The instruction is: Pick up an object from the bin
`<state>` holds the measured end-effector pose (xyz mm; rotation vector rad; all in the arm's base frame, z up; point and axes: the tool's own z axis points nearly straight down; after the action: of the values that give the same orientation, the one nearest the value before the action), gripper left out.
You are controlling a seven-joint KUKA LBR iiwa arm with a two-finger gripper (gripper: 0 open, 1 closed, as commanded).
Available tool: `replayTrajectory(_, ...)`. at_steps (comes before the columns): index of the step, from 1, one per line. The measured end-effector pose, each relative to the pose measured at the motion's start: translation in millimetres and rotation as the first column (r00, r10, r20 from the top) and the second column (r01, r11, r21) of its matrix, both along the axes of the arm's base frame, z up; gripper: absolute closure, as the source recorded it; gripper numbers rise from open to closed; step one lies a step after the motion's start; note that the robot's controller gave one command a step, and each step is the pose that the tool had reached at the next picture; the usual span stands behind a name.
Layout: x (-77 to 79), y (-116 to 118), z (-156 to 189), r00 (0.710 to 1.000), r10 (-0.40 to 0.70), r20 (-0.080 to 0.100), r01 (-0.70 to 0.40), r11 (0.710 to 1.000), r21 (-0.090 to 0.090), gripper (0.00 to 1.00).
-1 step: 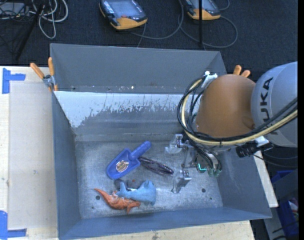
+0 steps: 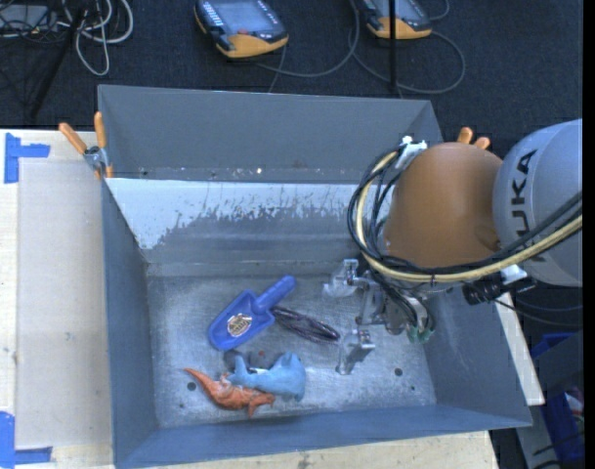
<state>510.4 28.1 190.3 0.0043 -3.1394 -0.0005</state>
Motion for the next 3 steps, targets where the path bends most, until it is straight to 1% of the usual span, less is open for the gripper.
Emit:
replayTrajectory(1, 26.0, 3.4, -55.3, 0.998, -0.06, 0.008, 0.06, 0.998, 0.001, 0.0)
replayTrajectory(2, 31.3, 6.6, -82.9, 0.98, -0.197, -0.004, 0.197, 0.98, -0.001, 0.0)
replayTrajectory(3, 52.7, 13.8, -45.6, 0.951, -0.311, 0.005, 0.311, 0.951, 0.001, 0.0)
